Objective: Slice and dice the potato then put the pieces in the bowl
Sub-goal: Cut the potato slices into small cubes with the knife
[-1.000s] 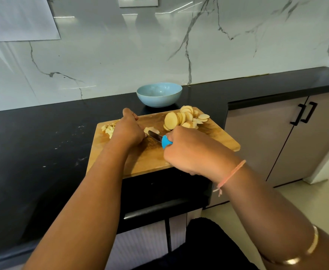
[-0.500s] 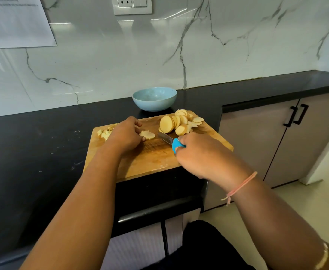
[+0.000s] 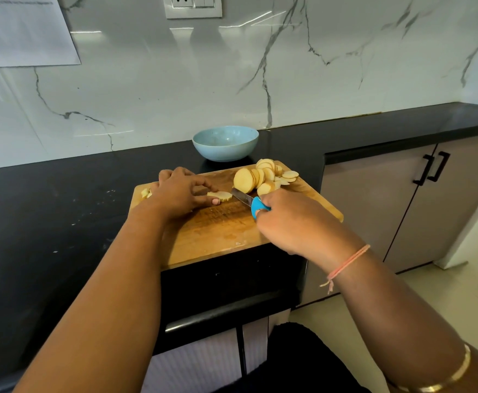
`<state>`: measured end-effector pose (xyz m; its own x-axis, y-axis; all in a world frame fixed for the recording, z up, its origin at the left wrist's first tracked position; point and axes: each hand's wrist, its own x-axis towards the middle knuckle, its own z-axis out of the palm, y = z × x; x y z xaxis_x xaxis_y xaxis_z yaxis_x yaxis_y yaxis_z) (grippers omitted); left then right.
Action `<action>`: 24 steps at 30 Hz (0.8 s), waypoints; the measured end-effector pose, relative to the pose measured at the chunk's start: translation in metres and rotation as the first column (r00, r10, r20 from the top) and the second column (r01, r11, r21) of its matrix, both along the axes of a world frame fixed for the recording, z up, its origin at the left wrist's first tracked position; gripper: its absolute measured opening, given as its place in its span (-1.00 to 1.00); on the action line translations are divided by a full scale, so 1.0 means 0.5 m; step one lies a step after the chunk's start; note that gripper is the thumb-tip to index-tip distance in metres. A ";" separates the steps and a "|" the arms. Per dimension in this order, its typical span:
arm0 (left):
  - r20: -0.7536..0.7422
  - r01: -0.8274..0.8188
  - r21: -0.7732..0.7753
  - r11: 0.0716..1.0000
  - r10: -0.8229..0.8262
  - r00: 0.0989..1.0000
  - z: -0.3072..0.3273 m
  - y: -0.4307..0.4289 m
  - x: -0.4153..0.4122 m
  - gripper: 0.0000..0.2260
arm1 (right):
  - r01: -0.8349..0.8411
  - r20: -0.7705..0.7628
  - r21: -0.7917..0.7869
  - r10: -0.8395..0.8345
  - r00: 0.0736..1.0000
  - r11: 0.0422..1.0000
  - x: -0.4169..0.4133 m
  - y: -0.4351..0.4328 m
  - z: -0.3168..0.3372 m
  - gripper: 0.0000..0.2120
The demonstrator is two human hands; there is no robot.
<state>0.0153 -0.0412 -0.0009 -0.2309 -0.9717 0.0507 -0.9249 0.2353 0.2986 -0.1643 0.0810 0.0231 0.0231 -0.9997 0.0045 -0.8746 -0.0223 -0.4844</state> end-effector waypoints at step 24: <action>0.017 -0.171 -0.048 0.984 0.172 0.985 -0.002 0.013 -0.016 -0.82 | 0.022 -0.099 -0.088 -0.031 0.995 0.996 0.034 -0.008 -0.011 -0.67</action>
